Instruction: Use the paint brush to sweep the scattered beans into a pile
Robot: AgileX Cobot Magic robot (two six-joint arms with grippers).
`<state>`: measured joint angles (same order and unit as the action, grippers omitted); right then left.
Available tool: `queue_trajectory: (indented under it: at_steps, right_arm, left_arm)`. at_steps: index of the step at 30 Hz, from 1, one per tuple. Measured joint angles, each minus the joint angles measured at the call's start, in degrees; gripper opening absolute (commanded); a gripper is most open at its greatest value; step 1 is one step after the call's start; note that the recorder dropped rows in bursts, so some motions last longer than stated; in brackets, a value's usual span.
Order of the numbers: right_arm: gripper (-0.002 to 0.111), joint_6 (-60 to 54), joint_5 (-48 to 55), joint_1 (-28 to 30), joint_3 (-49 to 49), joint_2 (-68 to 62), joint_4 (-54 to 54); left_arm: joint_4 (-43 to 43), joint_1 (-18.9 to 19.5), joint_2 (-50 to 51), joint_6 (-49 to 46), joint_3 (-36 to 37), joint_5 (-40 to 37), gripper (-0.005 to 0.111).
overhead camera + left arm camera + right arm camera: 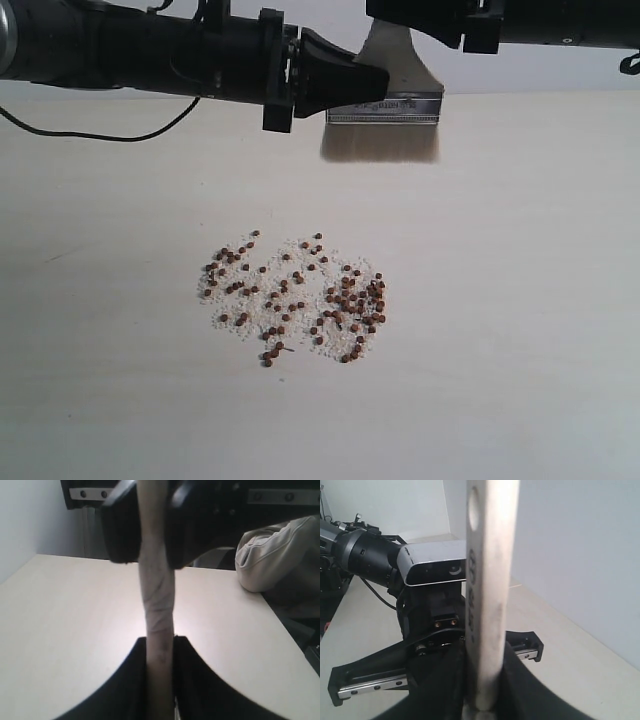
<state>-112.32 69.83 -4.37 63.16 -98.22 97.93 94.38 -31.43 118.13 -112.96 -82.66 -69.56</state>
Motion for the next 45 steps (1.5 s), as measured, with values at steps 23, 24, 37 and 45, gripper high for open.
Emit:
queue_trajectory:
  at_steps: [23,24,37,45]
  right_arm:
    - [0.000,1.3,-56.6,-4.8,0.2,2.9,0.6]
    - [0.000,0.6,-58.9,-5.8,0.2,3.4,0.9]
    - [0.000,-0.1,-94.2,-18.3,1.2,4.8,-0.2]
    - [0.000,0.5,-98.2,-19.4,1.2,4.9,2.0]
  left_arm:
    - [4.5,5.6,-0.4,-2.5,0.0,1.3,0.009]
    - [4.5,6.3,-0.7,-1.7,0.0,1.6,0.002]
    - [-0.8,14.2,-9.8,12.7,6.4,11.4,0.000]
    - [3.8,14.3,-28.8,4.5,28.4,36.8,0.000]
